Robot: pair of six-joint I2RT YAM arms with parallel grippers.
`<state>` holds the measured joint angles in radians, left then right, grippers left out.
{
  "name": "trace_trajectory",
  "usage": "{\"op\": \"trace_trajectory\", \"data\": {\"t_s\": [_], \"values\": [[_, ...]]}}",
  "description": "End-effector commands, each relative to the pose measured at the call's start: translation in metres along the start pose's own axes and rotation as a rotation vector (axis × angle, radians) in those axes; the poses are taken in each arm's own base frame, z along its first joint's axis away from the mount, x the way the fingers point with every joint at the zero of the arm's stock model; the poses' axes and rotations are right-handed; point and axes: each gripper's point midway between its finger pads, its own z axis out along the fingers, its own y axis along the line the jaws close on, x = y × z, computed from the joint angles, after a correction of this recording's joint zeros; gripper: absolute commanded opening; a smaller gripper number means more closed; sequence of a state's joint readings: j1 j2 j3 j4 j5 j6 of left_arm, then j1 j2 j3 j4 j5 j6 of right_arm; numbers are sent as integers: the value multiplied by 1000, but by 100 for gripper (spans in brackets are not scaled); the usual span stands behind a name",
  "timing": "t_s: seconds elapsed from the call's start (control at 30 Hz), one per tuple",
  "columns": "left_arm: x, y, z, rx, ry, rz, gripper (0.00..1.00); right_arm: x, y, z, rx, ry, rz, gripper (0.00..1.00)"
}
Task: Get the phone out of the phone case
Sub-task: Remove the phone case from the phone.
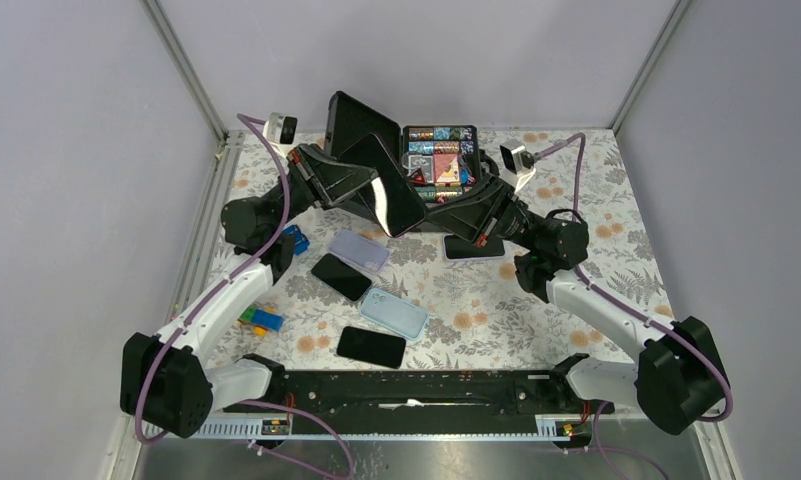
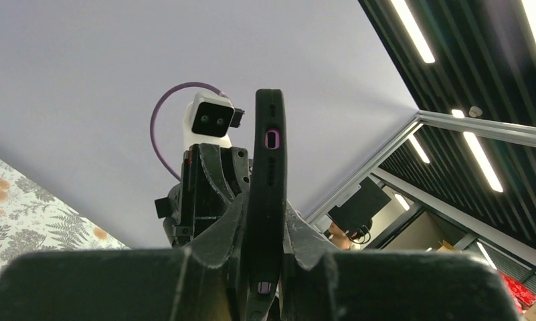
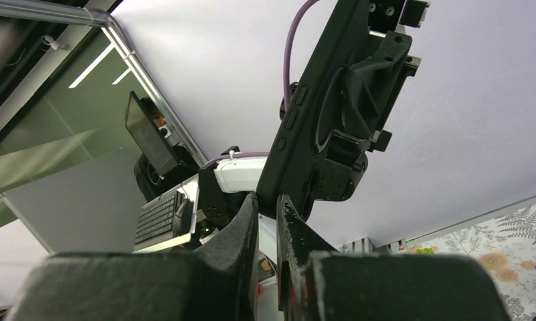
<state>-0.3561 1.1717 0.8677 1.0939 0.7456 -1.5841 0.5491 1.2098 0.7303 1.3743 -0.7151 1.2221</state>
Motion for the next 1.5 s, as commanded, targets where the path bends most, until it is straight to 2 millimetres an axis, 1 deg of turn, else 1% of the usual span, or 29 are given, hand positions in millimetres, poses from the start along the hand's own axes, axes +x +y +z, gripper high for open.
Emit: {"op": "trace_trajectory", "data": {"t_s": [0.0,0.17,0.23,0.3,0.33,0.37,0.4,0.43,0.47,0.5,0.57,0.67,0.73,0.77,0.83,0.93,0.97,1.03,1.17,1.2,1.33,1.4,1.43,1.47], "values": [[7,-96,-10,287,4,70,0,-1,-19,0,37,4,22,0],[12,-108,-14,310,16,111,0,-3,-26,3,49,-3,67,0],[11,-106,-14,299,7,124,0,-4,-25,4,47,-6,71,0],[10,-98,-12,257,-5,136,0,-6,-19,4,35,-8,47,0],[7,-91,-11,230,-19,147,0,-6,-16,2,30,-10,23,3],[6,-85,-10,200,-32,161,0,-6,-13,1,27,-12,-1,12],[3,-77,-9,157,-46,170,0,-7,-7,-1,20,-18,-31,23],[-1,-64,-7,94,-69,172,0,-7,-3,-3,17,-26,-60,36],[-4,-56,-8,48,-85,194,0,-8,0,-6,19,-38,-85,50],[-8,-45,-8,-7,-102,229,0,-9,5,-9,22,-51,-110,61],[-11,-32,-10,-95,-121,271,0,-10,6,-11,57,-61,-152,77],[-12,-23,-11,-166,-130,309,0,-4,5,-8,112,-24,-205,87],[-9,-20,-9,-189,-128,316,0,-1,2,-1,154,0,-229,92],[-9,-19,-9,-201,-127,323,0,1,-5,0,195,12,-224,92],[-9,-16,-9,-222,-127,335,0,1,-19,2,288,19,-215,90],[-10,-17,-10,-227,-134,344,0,1,-27,3,335,15,-219,84],[-10,-18,-10,-226,-134,347,0,1,-27,3,335,15,-220,82],[-10,-19,-10,-222,-133,347,0,2,-29,4,338,17,-214,75],[-11,-21,-9,-217,-136,346,0,6,-32,5,343,31,-188,57],[-11,-22,-9,-216,-137,347,0,6,-33,5,346,32,-183,55],[-13,-23,-8,-216,-148,344,0,7,-33,3,347,21,-170,53],[-14,-24,-8,-211,-153,340,0,7,-30,2,336,10,-165,51],[-14,-24,-7,-209,-155,336,0,6,-29,2,329,5,-157,48],[-15,-24,-7,-207,-156,329,0,7,-28,2,323,3,-150,42]]}}
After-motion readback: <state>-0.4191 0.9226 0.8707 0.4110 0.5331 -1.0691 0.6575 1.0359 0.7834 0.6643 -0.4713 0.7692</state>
